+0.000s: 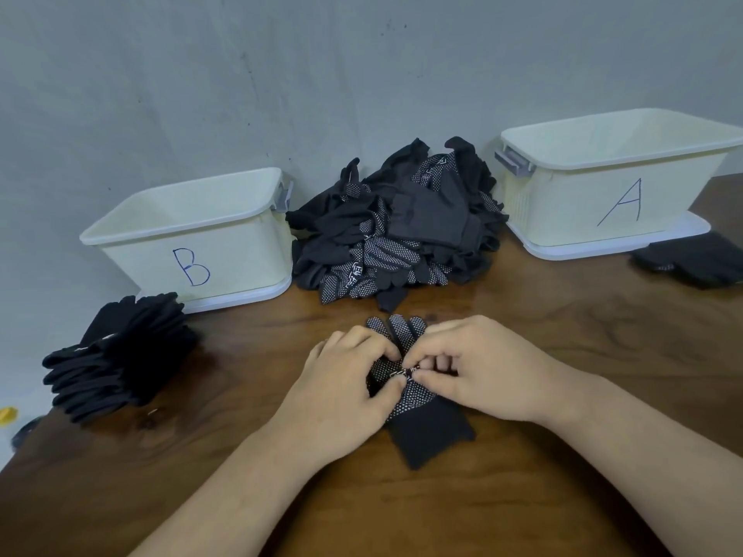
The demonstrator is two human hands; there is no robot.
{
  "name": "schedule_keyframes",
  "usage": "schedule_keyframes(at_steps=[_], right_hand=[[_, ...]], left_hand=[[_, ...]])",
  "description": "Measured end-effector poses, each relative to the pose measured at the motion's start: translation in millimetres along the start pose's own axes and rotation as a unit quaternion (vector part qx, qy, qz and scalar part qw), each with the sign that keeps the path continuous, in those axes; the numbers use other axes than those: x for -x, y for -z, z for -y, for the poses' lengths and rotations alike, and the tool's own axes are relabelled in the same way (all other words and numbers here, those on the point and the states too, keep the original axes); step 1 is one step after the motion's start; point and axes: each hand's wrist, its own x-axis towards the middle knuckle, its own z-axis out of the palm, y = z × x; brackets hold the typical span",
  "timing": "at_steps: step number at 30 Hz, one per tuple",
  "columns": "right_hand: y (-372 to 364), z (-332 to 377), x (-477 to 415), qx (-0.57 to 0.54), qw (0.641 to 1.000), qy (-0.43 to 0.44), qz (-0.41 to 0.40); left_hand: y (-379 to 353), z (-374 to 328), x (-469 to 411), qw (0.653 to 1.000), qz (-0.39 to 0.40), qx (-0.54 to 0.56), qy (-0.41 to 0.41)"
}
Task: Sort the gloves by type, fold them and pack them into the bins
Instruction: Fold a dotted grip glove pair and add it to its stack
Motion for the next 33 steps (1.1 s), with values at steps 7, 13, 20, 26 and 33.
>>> schedule_keyframes(at_steps=[7,13,20,26,33], right_hand=[[1.1,-5.4,-0.7,0.022,1.0,-0.01,0.007],[8.4,-15.9,1.8,0.085,0.989,-0.047,0.112],[11.7,-18.9,0.8,0.082,0.979,-0.089,0.167],[14.0,-13.1,6.6,0.1,0.965,-0.102,0.219],[5.5,-14.0,-1.3,0.091,0.985,-0.07,0.126]], left_hand=[[-1.5,0.2,0.5,0.999,0.017,0.019,-0.027],[2.8,12.7,2.3,0.978,0.202,-0.057,-0.004],[9.1,14.3,-1.5,0.966,0.248,-0.068,-0.01],[17.9,21.8,-2.5,0.959,0.276,-0.056,-0.025],[16.9,32.1,-5.5,0.976,0.216,0.009,-0.006]])
